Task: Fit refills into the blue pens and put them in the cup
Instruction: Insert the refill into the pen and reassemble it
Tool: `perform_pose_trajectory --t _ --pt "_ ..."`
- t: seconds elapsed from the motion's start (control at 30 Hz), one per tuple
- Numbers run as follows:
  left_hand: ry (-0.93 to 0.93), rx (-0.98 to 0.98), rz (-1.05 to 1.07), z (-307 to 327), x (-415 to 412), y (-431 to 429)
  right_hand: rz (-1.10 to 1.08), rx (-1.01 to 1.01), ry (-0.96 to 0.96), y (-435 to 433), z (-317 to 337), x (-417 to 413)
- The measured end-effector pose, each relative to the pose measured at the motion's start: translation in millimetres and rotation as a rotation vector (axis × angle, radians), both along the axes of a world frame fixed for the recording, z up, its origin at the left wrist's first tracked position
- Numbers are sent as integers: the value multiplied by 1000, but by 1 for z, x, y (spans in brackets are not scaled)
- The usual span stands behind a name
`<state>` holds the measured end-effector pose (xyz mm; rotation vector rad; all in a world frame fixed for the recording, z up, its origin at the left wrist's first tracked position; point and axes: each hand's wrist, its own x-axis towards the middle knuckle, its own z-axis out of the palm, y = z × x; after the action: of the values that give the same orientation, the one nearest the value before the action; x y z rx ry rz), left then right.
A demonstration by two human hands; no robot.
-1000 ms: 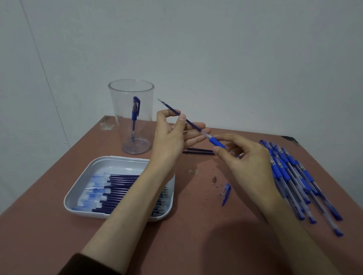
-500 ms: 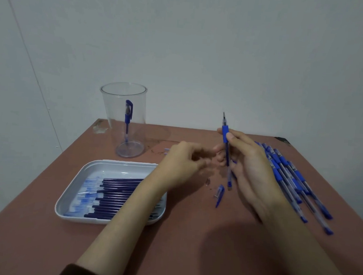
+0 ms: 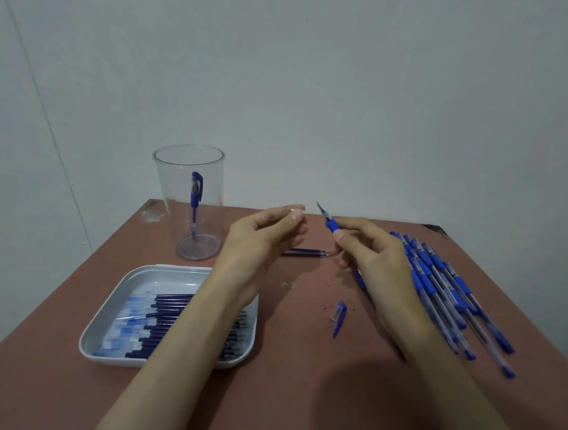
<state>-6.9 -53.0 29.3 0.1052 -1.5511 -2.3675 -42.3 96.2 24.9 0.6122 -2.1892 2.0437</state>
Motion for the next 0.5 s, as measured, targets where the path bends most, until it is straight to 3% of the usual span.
perform_pose_trajectory --t 0.1,0.3,0.4,0.5 --pt "3 114 -64 3 2 1 0 71 70 -1 1 1" --pt "23 149 -97 3 0 1 -31 134 109 -2 -2 1" --pt "26 84 -81 1 0 1 -66 180 159 -1 -5 0" --pt "20 -119 -14 -3 -1 1 -135 267 272 -2 -7 -1"
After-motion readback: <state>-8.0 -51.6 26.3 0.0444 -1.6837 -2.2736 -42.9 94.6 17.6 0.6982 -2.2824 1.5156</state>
